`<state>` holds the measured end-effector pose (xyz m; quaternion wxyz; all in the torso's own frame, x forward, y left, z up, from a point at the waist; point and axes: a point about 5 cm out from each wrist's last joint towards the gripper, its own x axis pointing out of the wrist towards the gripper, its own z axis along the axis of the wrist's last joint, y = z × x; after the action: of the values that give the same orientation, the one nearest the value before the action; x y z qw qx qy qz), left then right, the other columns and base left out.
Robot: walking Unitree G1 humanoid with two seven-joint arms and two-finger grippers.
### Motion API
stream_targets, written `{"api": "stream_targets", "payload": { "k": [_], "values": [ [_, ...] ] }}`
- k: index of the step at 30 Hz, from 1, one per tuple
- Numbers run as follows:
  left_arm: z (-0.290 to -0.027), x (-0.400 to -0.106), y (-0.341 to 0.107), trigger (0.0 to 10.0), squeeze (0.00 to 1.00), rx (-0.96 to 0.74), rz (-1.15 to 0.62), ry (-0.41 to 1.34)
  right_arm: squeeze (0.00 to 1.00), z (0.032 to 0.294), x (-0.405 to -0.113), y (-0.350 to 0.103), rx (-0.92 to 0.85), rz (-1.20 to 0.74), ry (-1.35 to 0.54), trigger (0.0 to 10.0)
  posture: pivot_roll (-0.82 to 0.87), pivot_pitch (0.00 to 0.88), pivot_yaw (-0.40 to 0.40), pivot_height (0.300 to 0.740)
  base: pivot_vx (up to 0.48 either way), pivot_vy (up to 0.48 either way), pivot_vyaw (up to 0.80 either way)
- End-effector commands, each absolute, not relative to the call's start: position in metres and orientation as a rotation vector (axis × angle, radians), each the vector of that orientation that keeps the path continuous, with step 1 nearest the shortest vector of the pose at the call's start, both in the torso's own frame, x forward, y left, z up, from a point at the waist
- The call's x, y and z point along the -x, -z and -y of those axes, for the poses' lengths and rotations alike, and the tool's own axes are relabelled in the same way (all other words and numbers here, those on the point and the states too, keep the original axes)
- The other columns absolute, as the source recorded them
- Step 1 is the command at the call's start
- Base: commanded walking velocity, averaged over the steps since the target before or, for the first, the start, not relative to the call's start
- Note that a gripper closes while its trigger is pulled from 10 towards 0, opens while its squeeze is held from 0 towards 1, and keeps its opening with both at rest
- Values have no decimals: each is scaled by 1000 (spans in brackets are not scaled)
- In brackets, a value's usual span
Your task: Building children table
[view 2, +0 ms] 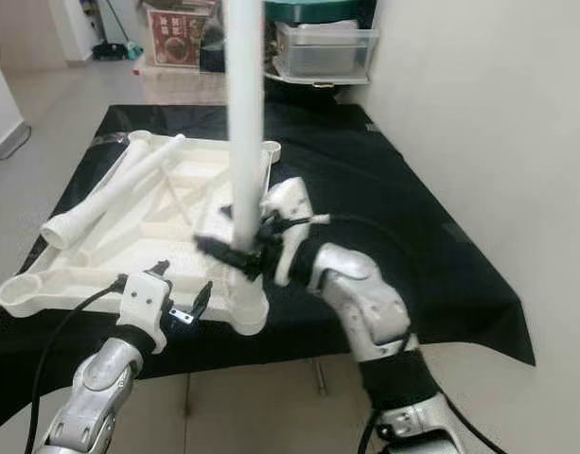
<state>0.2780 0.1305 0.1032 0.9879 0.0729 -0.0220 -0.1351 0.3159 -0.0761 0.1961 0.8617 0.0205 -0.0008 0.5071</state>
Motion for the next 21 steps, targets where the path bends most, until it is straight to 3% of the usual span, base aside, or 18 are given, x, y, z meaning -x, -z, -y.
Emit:
{"api": "stream_targets", "payload": {
  "k": [1, 2, 4, 5, 7, 8, 11, 13, 14, 15, 19, 20, 21],
  "values": [
    [-133, -277, -103, 10000, 0, -155, 50, 264, 0, 76, -323, -192, -17, -7, -995, 0, 30, 0, -77, 740, 0, 0, 0],
    [-133, -277, -103, 10000, 0, -155, 50, 264, 0, 76, -323, -192, -17, -7, -995, 0, 30, 0, -77, 740, 0, 0, 0],
    [-133, -277, -103, 10000, 0, -156, 50, 264, 0, 91, -346, -187, -45, -43, -707, 0, 22, 0, -70, 740, 0, 0, 0],
    [-133, -277, -103, 10000, 0, -156, 50, 264, 0, 91, -346, -187, -45, -43, -707, 0, 22, 0, -70, 740, 0, 0, 0],
    [-134, -276, -103, 10000, 0, -157, 48, 264, 0, 113, -359, -177, -66, -102, -428, 0, 18, 0, -67, 740, 0, 0, 0],
    [-134, -276, -103, 10000, 0, -157, 48, 264, 0, 113, -359, -177, -66, -102, -428, 0, 18, 0, -67, 740, 0, 0, 0],
    [-132, -275, -102, 10000, 0, -154, 46, 268, 0, 153, -357, -153, -107, -187, 13, 0, 12, 0, -61, 740, 0, 0, 0],
    [-132, -275, -102, 10000, 0, -154, 46, 270, 0, 155, -352, -149, -136, -200, 79, 235, 12, 0, -61, 740, 0, 0, 0],
    [-131, -275, -103, 10000, 0, -153, 46, 272, 0, 150, -348, -148, -152, -205, 77, 8275, 12, 0, -59, 740, 0, 0, 0],
    [-132, -276, -103, 10000, 0, -153, 45, 272, 0, 133, -343, -154, -154, -171, 29, 10000, 8, 0, -56, 740, 0, 0, 0],
    [-132, -275, -103, 10000, 0, -152, 44, 275, 0, 109, -337, -167, -176, -107, -77, 10000, 4, 0, -52, 740, 0, 0, 0],
    [-131, -275, -103, 10000, 0, -152, 44, 277, 1000, 104, -336, -173, -192, -74, -116, 10000, 1, 0, -50, 740, 0, 0, 0],
    [-131, -276, -103, 10000, 0, -151, 43, 279, 1000, 99, -336, -183, -192, -31, -194, 10000, 1, 0, -52, 740, 0, 0, 0]
  ]
}}
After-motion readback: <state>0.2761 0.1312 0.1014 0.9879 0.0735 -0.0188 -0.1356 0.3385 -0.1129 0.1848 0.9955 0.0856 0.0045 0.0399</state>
